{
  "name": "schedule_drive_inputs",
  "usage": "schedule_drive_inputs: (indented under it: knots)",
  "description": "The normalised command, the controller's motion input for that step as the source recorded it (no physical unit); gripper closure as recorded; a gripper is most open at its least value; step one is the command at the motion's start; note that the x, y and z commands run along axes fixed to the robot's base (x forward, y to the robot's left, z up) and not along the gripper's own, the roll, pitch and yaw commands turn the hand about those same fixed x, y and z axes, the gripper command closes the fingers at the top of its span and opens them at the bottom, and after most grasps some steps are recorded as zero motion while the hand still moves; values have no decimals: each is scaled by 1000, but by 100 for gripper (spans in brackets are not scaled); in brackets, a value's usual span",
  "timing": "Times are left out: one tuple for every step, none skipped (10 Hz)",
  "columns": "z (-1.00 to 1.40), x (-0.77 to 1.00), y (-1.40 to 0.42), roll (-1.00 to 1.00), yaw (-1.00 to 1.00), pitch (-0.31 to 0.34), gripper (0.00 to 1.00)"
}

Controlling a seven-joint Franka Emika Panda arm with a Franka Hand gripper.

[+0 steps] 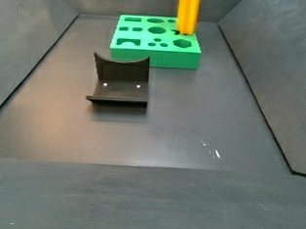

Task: Insert the star object.

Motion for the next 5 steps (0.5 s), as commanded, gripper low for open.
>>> schedule_drive_inputs:
  knots:
    - [-366,177,-11,14,191,0,100]
    - [-329,446,-51,0,109,0,100]
    - [-343,546,-14,0,100,10,100]
    - [-386,791,0,39,0,106,100]
    - [-437,720,0,111,0,116,100]
